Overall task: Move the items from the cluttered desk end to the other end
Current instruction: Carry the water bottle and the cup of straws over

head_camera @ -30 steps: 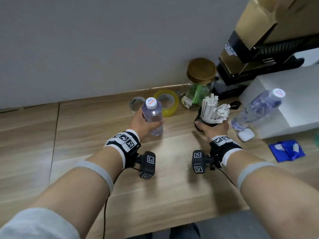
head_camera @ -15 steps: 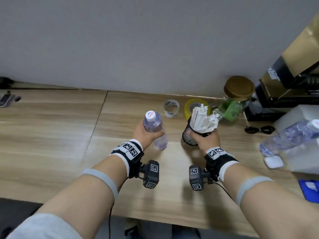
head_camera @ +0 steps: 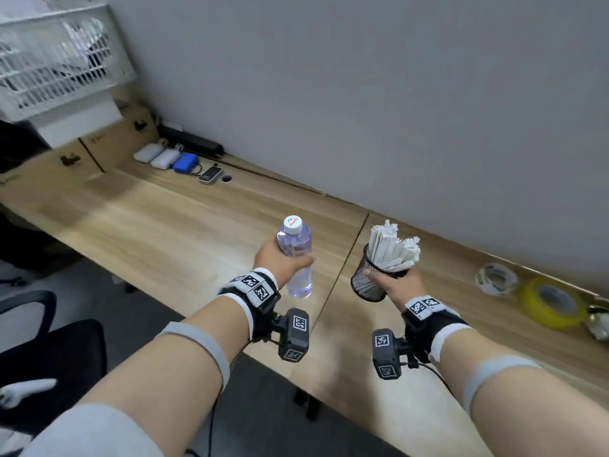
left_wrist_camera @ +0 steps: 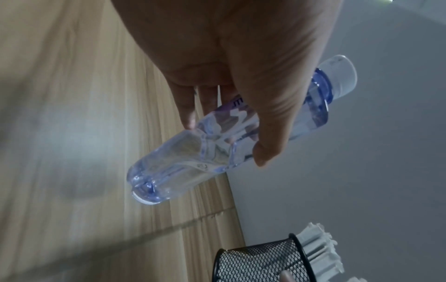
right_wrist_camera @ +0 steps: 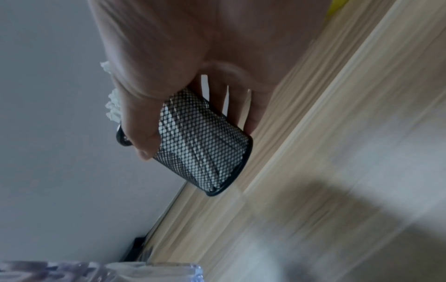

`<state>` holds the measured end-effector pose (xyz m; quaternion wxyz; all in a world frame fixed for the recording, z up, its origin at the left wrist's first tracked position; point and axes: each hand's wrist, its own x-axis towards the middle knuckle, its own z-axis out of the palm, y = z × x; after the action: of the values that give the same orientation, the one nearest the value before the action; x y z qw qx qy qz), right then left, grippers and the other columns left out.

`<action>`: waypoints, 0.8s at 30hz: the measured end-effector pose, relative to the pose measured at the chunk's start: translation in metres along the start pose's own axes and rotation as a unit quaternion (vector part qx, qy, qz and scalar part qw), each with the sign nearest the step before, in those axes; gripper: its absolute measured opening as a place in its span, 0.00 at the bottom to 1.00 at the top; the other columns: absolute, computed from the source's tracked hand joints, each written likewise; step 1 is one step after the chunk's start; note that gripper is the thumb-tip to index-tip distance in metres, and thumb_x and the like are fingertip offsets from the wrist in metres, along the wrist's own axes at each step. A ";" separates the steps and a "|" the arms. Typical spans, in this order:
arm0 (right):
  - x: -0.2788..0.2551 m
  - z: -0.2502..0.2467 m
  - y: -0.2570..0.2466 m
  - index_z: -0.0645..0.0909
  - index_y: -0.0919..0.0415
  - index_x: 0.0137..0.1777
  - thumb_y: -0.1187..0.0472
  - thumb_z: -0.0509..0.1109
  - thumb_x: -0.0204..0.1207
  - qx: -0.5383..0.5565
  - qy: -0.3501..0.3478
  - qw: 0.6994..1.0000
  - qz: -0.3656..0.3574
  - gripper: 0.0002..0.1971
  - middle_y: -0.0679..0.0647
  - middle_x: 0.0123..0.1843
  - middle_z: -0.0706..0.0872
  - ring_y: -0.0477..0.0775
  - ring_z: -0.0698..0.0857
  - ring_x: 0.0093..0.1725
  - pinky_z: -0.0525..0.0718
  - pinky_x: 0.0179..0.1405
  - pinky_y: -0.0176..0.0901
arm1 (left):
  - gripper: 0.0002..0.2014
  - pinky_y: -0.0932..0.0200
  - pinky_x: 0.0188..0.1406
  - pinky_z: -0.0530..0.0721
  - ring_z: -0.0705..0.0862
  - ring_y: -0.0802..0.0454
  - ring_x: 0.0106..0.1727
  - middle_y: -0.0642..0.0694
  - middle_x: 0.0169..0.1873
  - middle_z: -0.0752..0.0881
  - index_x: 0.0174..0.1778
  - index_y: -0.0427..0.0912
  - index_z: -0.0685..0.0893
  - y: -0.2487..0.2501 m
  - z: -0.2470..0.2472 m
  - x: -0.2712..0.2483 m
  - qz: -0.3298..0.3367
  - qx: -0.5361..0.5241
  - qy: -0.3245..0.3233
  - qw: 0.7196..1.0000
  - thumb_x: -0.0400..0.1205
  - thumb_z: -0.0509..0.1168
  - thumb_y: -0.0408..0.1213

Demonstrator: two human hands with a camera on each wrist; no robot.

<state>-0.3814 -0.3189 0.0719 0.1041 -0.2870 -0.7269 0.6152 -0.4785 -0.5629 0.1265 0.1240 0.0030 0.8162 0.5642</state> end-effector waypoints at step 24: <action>0.132 0.356 -0.082 0.78 0.57 0.69 0.59 0.90 0.57 0.045 0.039 0.998 0.032 0.39 0.51 0.58 0.87 0.55 0.86 0.57 0.83 0.62 0.47 | 0.33 0.46 0.59 0.88 0.90 0.48 0.50 0.48 0.46 0.93 0.52 0.45 0.88 -0.024 -0.240 0.255 -0.049 0.071 0.013 0.996 0.52 0.82 0.52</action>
<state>-0.6918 -0.5505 0.0448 0.1254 -0.3290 -0.6843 0.6386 -0.7722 -0.7551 0.1333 0.1406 -0.0358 0.8548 0.4982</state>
